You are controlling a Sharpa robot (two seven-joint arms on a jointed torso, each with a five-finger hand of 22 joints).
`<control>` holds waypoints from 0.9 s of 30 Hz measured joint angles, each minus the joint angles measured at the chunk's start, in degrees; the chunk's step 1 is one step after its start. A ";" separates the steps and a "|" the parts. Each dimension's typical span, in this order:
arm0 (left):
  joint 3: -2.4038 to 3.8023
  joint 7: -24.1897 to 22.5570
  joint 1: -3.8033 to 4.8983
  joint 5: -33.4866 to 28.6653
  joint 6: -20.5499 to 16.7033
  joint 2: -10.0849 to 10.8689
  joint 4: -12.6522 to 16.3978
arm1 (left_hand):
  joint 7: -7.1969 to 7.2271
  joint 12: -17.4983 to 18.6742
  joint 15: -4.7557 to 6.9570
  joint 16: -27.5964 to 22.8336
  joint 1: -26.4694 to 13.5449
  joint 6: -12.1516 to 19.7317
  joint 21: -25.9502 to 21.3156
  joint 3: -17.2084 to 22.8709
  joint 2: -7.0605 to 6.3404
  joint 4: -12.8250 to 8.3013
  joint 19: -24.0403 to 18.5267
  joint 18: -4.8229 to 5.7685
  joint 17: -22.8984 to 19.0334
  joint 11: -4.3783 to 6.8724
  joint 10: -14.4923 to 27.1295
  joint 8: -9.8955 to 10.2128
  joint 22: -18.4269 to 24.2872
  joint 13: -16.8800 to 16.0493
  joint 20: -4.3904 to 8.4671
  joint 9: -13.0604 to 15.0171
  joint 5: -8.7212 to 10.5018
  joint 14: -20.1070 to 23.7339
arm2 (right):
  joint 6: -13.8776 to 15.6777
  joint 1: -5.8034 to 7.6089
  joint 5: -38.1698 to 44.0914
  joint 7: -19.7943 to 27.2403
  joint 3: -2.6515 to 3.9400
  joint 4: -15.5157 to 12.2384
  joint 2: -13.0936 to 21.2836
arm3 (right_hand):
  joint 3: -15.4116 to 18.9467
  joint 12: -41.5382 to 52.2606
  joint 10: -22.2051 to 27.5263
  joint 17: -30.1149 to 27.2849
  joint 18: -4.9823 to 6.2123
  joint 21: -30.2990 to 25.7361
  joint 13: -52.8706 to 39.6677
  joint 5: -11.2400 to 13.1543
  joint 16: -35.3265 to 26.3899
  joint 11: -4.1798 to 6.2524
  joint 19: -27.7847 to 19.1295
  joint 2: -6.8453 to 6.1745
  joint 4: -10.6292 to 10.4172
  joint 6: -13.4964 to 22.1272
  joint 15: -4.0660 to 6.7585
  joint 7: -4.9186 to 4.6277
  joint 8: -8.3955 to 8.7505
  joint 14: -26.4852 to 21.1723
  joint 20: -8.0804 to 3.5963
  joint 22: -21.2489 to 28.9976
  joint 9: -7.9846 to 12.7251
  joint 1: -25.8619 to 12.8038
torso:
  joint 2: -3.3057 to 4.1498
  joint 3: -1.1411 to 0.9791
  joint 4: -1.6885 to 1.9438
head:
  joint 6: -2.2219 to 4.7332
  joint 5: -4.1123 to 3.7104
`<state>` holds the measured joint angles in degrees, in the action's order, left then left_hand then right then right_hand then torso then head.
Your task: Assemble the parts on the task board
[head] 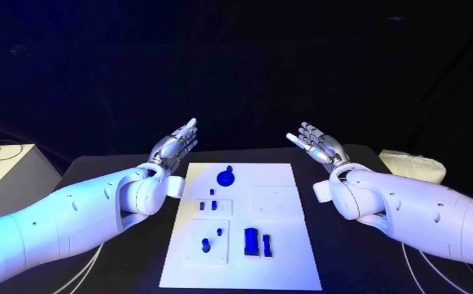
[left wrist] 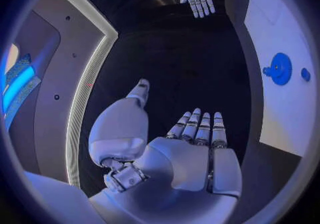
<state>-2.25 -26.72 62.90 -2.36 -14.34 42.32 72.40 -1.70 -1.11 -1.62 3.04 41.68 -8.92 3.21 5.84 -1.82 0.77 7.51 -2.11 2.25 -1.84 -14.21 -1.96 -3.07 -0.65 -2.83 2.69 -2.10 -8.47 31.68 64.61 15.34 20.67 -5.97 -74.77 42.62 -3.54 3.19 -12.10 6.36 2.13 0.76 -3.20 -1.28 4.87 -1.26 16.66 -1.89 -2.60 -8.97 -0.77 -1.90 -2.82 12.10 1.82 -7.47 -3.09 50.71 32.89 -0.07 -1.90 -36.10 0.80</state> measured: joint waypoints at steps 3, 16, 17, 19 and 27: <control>0.40 -0.07 -0.40 0.07 -2.60 0.47 2.67 | 0.72 0.41 0.65 -1.21 -16.52 3.60 -1.31 -2.33 0.74 -0.31 -3.04 0.04 -0.91 0.73 5.79 0.78 1.24 0.25 1.16 -1.11 0.86 3.44 | 1.78 -1.29 -2.32 0.96 2.04 -4.59 0.52 | 1.34 -1.27 4.84 -2.55 -0.07 -0.22 1.28 0.36 -1.94 0.50 -6.67 0.75 1.11 3.60 0.31 0.76 1.14 -4.85 -0.73 2.99 1.23 -18.83 | -0.76 0.04 0.83 | 0.96 -0.43; 2.01 -1.15 -2.49 1.03 -20.97 2.18 15.74 | 1.74 0.74 1.57 -2.66 -38.80 8.01 -2.65 -5.20 1.72 -0.68 -6.61 0.94 -2.06 1.84 12.98 1.50 2.83 0.55 2.74 -2.49 1.66 7.64 | 10.07 -4.40 -12.73 6.25 5.92 -15.05 2.00 | 3.01 -2.81 11.12 -5.93 -0.90 -0.49 2.97 0.85 -4.43 1.19 -15.30 1.80 2.46 8.05 0.75 1.65 2.41 -11.03 -1.71 6.97 2.86 -47.06 | -1.66 0.07 1.87 | 1.71 -0.79; 2.06 -1.25 -2.57 1.11 -22.32 2.26 16.29 | 1.72 0.74 1.60 -2.66 -39.12 8.03 -2.68 -5.20 1.76 -0.68 -6.70 0.94 -2.08 1.72 13.10 1.50 2.87 0.55 2.83 -2.51 1.66 7.66 | 10.43 -4.40 -13.17 6.50 5.92 -15.06 2.02 | 3.07 -2.82 11.11 -5.98 -0.90 -0.49 2.97 0.85 -4.44 1.20 -15.42 1.76 2.52 8.26 0.68 1.80 2.41 -11.11 -1.83 7.03 2.88 -47.56 | -1.67 0.07 1.87 | 1.71 -0.79; 2.15 -1.39 -2.67 1.24 -24.04 2.33 16.90 | 1.72 0.74 1.60 -2.66 -41.29 8.63 -3.01 -5.60 1.84 -0.77 -7.32 0.94 -2.14 1.83 13.99 1.76 2.96 0.58 2.82 -2.60 1.90 8.27 | 10.88 -4.41 -13.68 6.81 5.93 -15.06 2.06 | 3.19 -2.82 11.59 -6.16 -1.38 -0.49 3.09 0.99 -4.62 1.24 -16.22 1.84 2.65 8.60 0.78 1.86 2.54 -11.64 -1.79 7.22 2.96 -49.56 | -1.69 0.07 1.87 | 1.71 -0.80; 2.19 -1.78 -2.73 1.53 -27.80 2.42 17.37 | 1.72 0.74 1.60 -2.66 -41.32 8.63 -3.01 -5.60 1.88 -0.77 -7.31 0.93 -2.21 1.83 14.00 1.77 3.02 0.60 2.82 -2.64 1.89 8.27 | 11.99 -4.43 -14.96 7.58 5.93 -15.07 2.08 | 3.23 -2.82 11.81 -6.32 -1.77 -0.49 3.16 1.10 -4.74 1.29 -16.39 1.88 2.68 8.75 0.78 1.91 2.62 -11.82 -1.80 7.42 3.04 -50.39 | -1.70 0.07 1.90 | 1.72 -0.80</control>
<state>-0.07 -28.50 60.17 -0.83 -42.14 44.74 89.77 0.01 -0.37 -0.01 0.38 0.36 -0.30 0.20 0.24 0.06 0.00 0.20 -1.18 0.05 -0.01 -0.22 -0.19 -0.05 -0.05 -0.01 0.05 -0.20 -0.21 43.67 60.18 0.38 28.25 -0.03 -89.84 44.69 -0.31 0.38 -0.29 0.05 0.36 0.27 -0.05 -0.19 0.13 0.02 0.27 -0.01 0.08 -0.22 0.01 0.02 -0.19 0.28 0.02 -0.05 -0.05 0.31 31.19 0.01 0.00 -34.37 0.00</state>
